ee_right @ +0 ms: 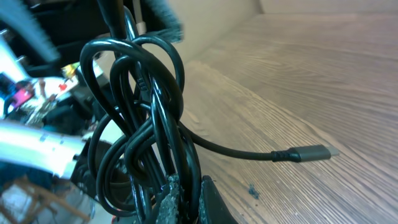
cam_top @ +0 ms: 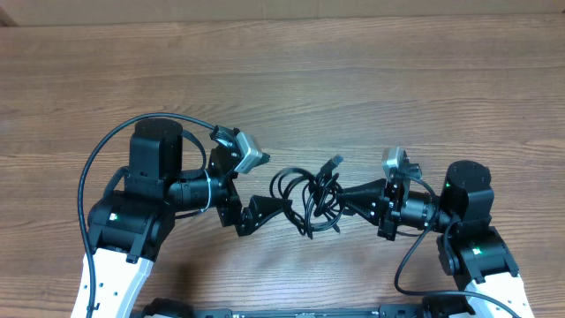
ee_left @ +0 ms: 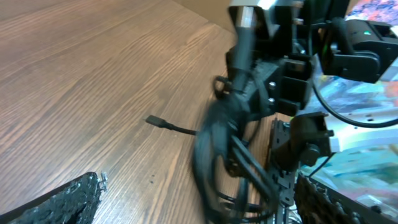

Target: Untangle cables

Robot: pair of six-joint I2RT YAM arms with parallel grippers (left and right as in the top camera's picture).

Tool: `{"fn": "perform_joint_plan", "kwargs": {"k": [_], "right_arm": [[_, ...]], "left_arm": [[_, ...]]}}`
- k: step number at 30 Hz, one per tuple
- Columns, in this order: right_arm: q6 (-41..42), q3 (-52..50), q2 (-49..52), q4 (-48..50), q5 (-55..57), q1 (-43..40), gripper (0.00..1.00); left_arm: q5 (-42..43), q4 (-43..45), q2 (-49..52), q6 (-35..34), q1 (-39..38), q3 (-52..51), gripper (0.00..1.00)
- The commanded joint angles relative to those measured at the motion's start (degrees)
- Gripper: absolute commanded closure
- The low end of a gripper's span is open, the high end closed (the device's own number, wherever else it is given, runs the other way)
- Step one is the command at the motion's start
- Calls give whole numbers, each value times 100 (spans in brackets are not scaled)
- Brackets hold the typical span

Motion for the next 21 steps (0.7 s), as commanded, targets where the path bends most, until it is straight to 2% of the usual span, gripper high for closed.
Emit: {"fn": "perform_joint_plan", "kwargs": {"k": [1,10,21], "right_arm": [[708,70,-22,149,498,-17,96],[1460,70,-22,376,1010,-17,96],[2612,70,-22,1436,686,-15,96]], "left_arm": [[352,-44,-76,-55,20,164,0],[212,-216,-76,-11,20,164,0],[-1436,-715,-74,-13,20,164,0]]}}
